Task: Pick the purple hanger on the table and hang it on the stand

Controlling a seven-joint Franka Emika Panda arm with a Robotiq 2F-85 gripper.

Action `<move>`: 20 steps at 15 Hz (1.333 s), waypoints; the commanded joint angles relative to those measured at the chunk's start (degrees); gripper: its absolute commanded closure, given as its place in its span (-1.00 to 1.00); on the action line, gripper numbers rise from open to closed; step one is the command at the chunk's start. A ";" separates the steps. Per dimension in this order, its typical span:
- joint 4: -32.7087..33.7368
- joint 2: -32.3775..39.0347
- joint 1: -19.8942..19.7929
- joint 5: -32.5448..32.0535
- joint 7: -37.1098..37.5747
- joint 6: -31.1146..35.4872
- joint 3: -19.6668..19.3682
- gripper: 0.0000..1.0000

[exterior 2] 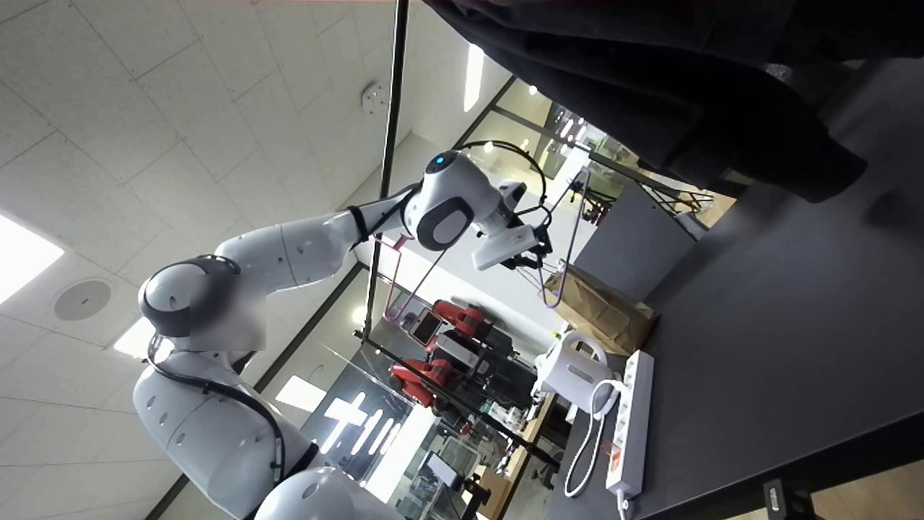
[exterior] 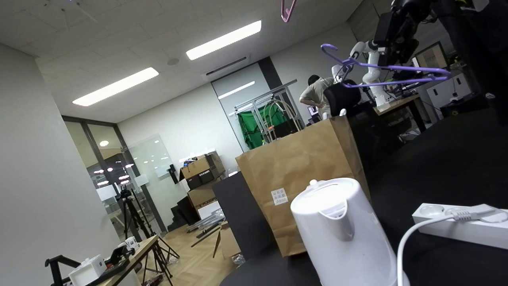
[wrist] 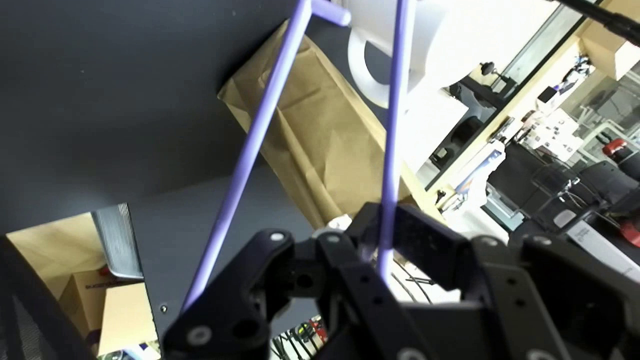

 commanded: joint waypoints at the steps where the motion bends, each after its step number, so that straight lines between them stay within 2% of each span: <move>1: -0.47 -3.68 1.23 5.18 -4.10 -0.27 -2.20 0.91; 5: -1.10 -7.26 1.24 14.02 -8.48 -2.59 -3.87 0.91; 11: -2.54 -12.01 1.08 19.73 -11.92 -6.80 -6.24 0.91; 12: -2.62 -12.66 1.01 19.87 -11.72 -7.42 -6.56 0.91; 14: -3.06 -12.91 1.09 10.07 -6.12 -4.41 -5.79 0.91; 15: -1.50 -11.23 1.29 14.66 -9.89 -5.99 -6.60 0.66; 17: -2.20 -11.62 1.38 11.31 -8.44 -5.54 -6.57 0.66; 20: -2.52 -11.62 1.41 10.80 -8.37 -5.43 -6.55 0.66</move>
